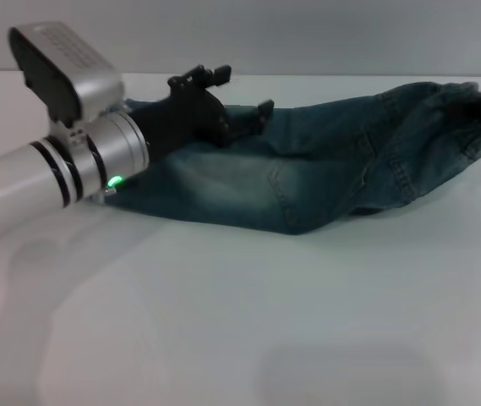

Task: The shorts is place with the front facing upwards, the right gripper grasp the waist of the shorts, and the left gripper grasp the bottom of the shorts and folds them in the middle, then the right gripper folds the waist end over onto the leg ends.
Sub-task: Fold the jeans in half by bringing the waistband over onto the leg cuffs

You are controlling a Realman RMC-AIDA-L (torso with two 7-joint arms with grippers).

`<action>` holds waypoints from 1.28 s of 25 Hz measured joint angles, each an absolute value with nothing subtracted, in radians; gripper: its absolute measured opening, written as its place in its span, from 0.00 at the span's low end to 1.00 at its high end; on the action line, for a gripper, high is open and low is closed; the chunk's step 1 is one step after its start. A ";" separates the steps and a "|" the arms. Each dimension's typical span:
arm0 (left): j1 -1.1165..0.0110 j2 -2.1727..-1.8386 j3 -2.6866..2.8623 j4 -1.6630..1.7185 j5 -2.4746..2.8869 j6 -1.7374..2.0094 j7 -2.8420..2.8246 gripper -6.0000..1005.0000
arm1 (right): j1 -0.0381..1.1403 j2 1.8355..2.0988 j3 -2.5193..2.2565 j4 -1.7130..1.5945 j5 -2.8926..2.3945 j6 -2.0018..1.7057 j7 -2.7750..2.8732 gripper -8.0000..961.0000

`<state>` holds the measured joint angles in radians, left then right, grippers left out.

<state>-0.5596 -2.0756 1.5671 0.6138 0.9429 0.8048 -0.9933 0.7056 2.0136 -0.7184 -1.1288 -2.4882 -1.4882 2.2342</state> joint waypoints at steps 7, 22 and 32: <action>-0.553 -2.079 1.728 0.650 0.878 0.648 -0.926 0.84 | 0.741 2.012 -0.726 -1.162 -2.487 -1.558 2.248 0.03; -0.563 -2.078 2.005 0.684 0.532 0.424 -0.723 0.84 | 0.747 2.028 -0.728 -1.227 -2.444 -1.698 2.265 0.03; -0.649 -2.079 2.113 0.590 0.425 0.304 -0.650 0.84 | 0.745 2.033 -0.743 -1.238 -2.417 -1.724 2.266 0.03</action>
